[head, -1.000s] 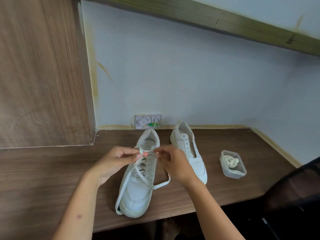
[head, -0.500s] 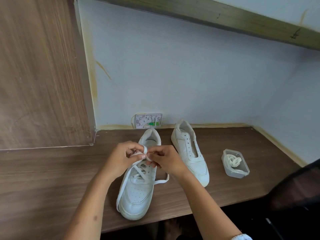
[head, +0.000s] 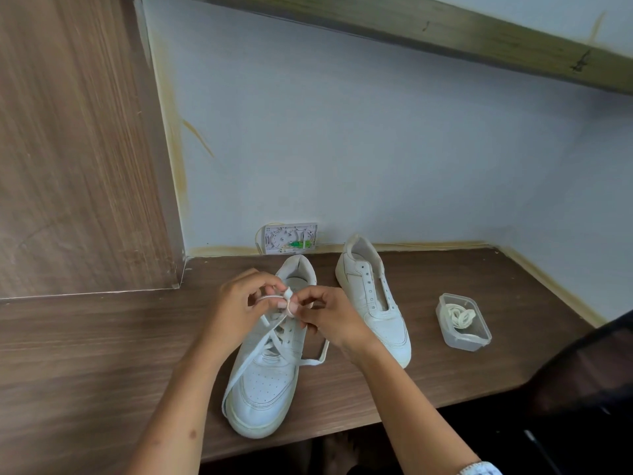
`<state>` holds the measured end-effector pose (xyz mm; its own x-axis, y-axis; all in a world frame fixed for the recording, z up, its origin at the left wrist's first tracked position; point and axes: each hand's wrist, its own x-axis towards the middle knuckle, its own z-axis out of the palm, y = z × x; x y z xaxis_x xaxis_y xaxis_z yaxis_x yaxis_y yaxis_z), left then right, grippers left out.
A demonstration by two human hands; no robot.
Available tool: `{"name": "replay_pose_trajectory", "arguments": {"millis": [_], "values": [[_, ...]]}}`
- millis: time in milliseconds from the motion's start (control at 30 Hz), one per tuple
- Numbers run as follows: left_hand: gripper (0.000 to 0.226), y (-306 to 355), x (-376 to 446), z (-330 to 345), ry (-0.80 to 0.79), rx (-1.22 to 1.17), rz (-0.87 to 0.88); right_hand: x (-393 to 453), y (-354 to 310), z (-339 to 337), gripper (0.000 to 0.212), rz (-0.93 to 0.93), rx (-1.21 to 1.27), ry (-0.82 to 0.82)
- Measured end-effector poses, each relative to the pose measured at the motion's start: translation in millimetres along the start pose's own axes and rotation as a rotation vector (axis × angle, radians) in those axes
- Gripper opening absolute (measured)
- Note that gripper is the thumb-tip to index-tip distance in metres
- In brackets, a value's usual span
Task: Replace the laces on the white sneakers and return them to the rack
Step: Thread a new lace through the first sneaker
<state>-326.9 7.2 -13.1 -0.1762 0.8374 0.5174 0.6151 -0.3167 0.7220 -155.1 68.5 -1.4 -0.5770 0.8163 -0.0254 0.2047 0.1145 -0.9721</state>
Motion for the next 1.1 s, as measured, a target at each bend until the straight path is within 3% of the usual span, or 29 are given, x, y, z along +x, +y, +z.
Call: {"name": "replay_pose_trajectory", "arguments": {"millis": [200, 300, 433, 600, 667, 800, 900, 1100], "values": [[0.017, 0.2, 4.1, 2.1, 0.059, -0.171, -0.115, 0.8, -9.7, 2.1, 0.012, -0.146, 0.095, 0.132], [0.021, -1.4, 4.5, 2.5, 0.089, -0.223, -0.13, 1.9, -7.0, 0.9, 0.006, -0.202, 0.1, 0.248], [0.018, -3.0, 4.9, 1.9, 0.115, -0.088, -0.087, 3.5, -2.3, -5.9, 0.004, -0.259, 0.007, 0.389], [0.013, -5.6, 3.8, -1.9, 0.131, -0.01, -0.066, 1.1, -8.5, -8.5, 0.01, -0.284, -0.019, 0.368], [0.009, -7.1, 2.4, -5.6, 0.127, 0.028, -0.046, -0.8, -10.5, -10.1, 0.011, -0.324, -0.142, 0.386], [0.015, -6.8, -0.9, -15.8, 0.137, 0.069, -0.038, 0.1, -6.1, -18.9, 0.017, -0.481, -0.676, 0.501], [0.012, -7.7, -2.7, -19.9, 0.173, 0.138, -0.051, 3.4, -2.7, -24.0, 0.022, -0.423, -0.811, 0.555], [0.013, -9.1, -7.4, -36.4, 0.385, 0.301, -0.161, -2.2, 5.2, -53.2, 0.011, -0.201, -0.916, 0.645]]}}
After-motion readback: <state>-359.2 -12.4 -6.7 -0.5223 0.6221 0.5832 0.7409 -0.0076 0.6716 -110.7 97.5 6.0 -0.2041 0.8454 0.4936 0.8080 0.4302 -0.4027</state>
